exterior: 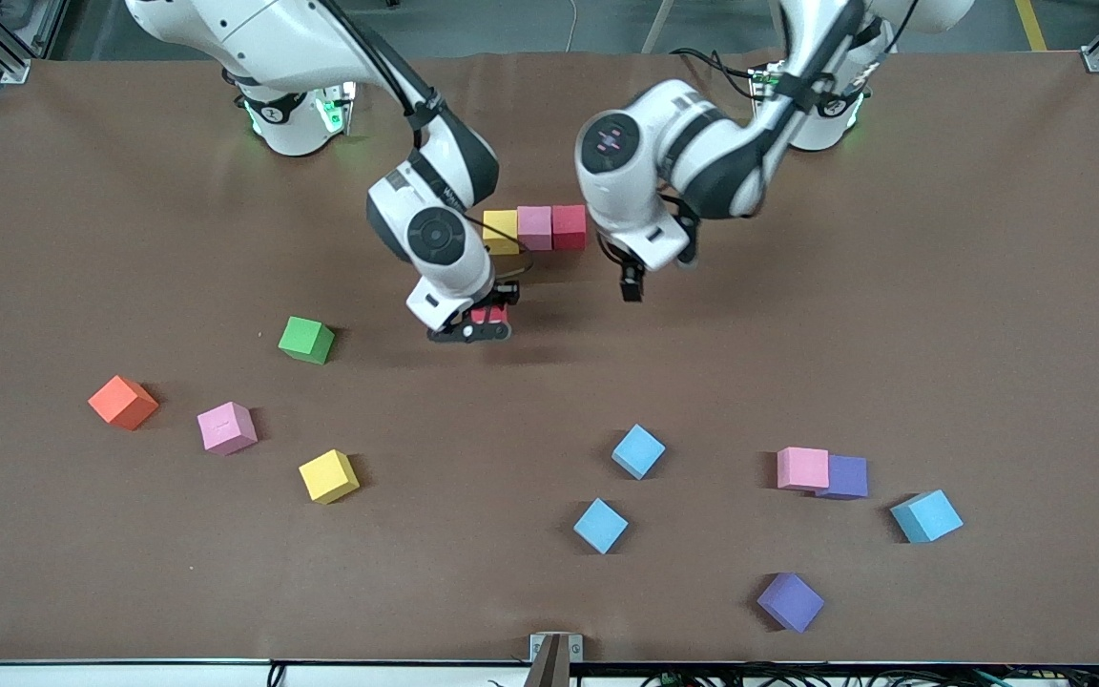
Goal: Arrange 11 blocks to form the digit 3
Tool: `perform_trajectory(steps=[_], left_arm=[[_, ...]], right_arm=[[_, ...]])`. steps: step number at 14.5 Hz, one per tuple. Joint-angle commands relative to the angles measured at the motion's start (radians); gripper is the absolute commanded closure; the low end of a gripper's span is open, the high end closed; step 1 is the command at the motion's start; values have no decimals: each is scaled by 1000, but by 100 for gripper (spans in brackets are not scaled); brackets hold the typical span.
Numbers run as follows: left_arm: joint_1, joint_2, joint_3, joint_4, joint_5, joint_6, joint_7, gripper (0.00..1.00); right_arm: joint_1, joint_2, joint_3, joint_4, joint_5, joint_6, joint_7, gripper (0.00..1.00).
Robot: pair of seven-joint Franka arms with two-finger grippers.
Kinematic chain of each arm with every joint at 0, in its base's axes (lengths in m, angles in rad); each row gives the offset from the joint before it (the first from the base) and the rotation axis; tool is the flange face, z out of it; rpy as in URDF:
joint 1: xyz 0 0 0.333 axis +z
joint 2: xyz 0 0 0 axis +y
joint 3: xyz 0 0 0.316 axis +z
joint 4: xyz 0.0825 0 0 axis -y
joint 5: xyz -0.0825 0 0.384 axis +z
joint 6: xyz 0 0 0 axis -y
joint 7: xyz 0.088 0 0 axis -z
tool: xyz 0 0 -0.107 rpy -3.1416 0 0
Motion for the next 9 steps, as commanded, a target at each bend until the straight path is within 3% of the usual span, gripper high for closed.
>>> perform_trajectory(steps=[1,4,9], left_arm=[[104,-9,-8,51,49,-11,139,0],[204,8,-8,75,143,1,291,0],[378,66,-8,196,170,4,691,0]], right_arm=[[29,-59,-8,-107,16,52,16,94],[33,-72,-8,-148,16,98,27,94],[49,-98,-8,-185,16,104,44,94]])
